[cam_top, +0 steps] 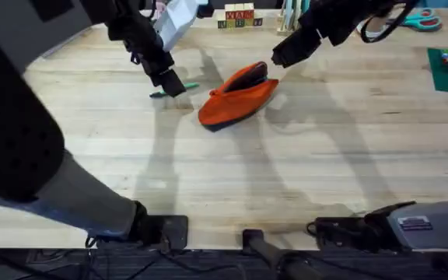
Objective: Unzip the bag, pick up the pens from the table one at a time and place them inside, then zip the bag closed.
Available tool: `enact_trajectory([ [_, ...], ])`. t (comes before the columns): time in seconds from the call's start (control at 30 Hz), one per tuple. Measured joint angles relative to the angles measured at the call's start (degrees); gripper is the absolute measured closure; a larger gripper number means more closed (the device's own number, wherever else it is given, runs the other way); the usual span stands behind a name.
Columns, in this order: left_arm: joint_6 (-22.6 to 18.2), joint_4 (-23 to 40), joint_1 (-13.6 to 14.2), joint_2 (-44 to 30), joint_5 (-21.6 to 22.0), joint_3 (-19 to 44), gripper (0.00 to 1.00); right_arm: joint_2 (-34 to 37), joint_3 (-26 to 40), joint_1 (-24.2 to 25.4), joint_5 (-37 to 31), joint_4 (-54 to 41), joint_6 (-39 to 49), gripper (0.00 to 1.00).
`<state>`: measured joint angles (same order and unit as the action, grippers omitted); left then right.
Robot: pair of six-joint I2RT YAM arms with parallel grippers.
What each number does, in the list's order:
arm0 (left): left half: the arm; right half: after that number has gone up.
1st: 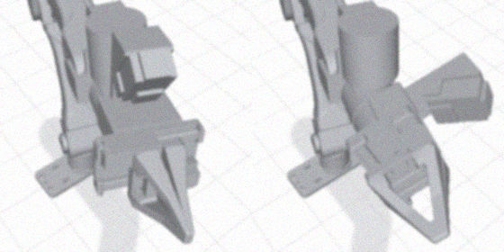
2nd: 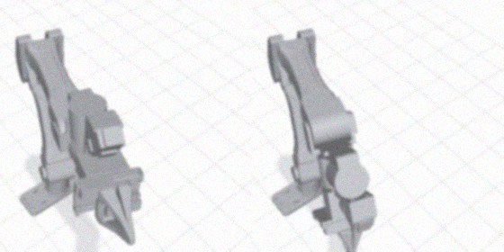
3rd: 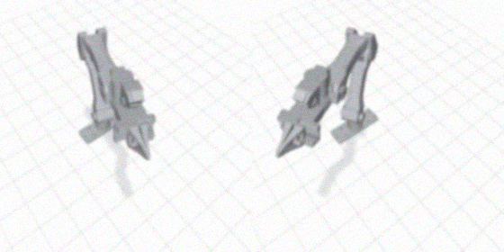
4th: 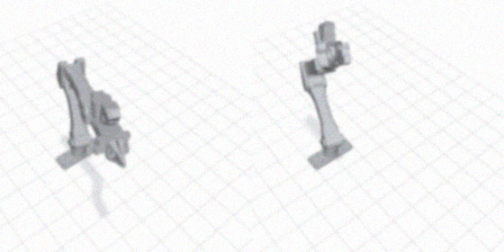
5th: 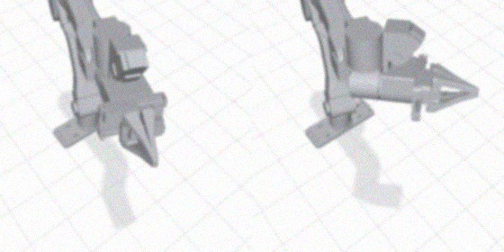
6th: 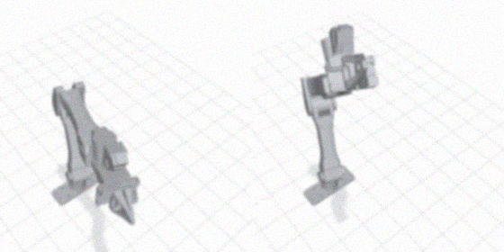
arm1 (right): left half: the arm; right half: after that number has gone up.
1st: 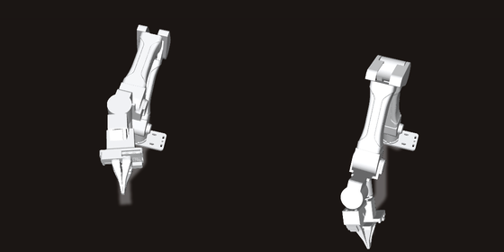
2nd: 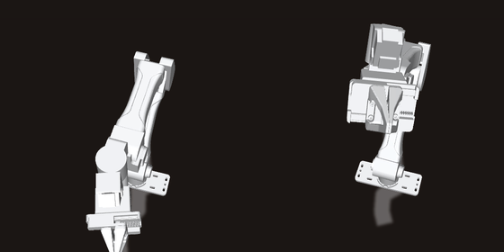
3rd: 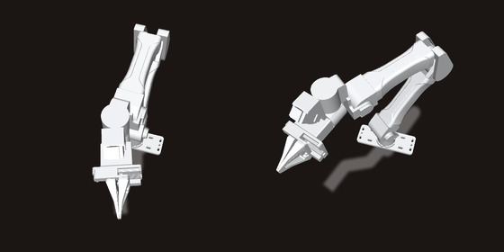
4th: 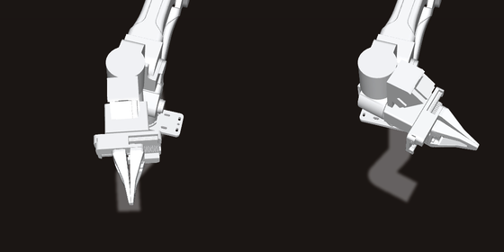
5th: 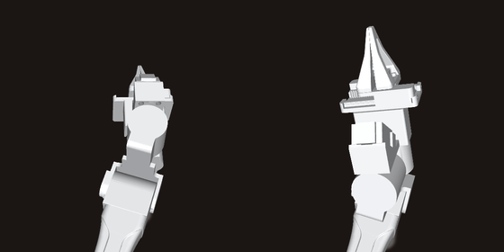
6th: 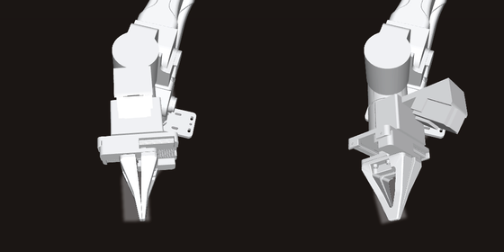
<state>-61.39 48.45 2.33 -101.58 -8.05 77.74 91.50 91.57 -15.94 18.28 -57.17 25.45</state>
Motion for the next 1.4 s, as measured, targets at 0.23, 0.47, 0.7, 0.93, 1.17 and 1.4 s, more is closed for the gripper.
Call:
enact_trajectory([
  [0.23, 0.00, -0.02, 0.00, -2.77, 0.15, 0.00, 0.007, 0.00, 0.00, 0.00, 0.00, 0.02, 0.00, 0.005],
  [0.47, 0.00, -0.31, 0.00, -5.03, -0.28, 0.02, 0.008, 0.00, 0.00, 0.00, 0.00, 0.02, 0.00, 0.005],
  [0.7, -0.09, -0.62, 0.00, -8.26, -1.18, 0.00, 0.008, 0.00, 0.00, 0.00, 0.00, 0.02, 0.00, 0.005],
  [0.93, -0.15, -0.28, -0.07, -9.27, -2.02, 0.68, 0.007, 0.00, 0.00, 0.00, 0.00, 0.00, 0.00, 0.004],
  [1.17, 0.57, 1.69, -0.50, -10.42, -2.97, 1.90, 0.007, 0.00, 0.00, 0.00, 0.00, 0.00, 0.00, 0.005],
  [1.4, 0.74, 4.27, -0.33, -10.67, -3.82, 2.24, 0.008, 0.00, 0.00, 0.00, 0.00, 0.00, 0.00, 0.004],
])
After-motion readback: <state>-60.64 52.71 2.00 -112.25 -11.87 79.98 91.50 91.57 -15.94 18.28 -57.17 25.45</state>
